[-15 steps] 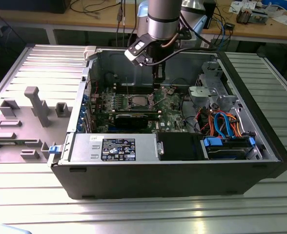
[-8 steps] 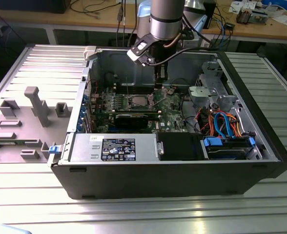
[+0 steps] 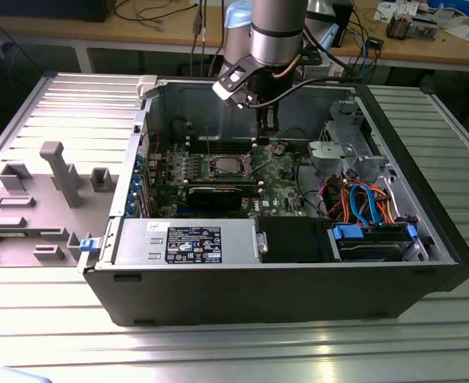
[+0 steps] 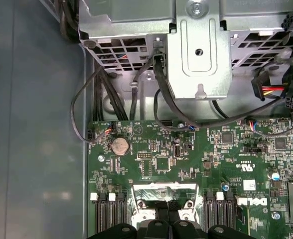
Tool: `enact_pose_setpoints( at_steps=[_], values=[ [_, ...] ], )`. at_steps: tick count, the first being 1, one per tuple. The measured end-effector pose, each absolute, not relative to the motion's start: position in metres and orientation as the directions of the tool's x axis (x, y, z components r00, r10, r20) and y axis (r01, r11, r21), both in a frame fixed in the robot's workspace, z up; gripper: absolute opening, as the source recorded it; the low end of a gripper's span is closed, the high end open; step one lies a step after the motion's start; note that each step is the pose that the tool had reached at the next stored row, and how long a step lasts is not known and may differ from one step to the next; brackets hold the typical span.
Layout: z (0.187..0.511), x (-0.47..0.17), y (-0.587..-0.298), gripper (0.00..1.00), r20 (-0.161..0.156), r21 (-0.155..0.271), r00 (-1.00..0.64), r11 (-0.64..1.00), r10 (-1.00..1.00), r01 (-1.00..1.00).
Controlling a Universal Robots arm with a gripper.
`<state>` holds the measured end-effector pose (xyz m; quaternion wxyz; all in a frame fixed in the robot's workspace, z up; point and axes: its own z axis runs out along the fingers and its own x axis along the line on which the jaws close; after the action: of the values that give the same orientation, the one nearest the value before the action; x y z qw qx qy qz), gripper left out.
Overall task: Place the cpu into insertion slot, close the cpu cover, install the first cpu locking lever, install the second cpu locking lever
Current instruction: 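Close the cpu cover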
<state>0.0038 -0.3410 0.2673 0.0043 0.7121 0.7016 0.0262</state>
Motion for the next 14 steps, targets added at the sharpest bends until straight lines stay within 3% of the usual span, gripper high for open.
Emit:
enact_pose_setpoints(
  at_steps=[14],
  values=[
    [0.2673, 0.0095, -0.341, 0.11, 0.031, 0.043, 0.014, -0.016, 0.999, 0.999]
  ],
)
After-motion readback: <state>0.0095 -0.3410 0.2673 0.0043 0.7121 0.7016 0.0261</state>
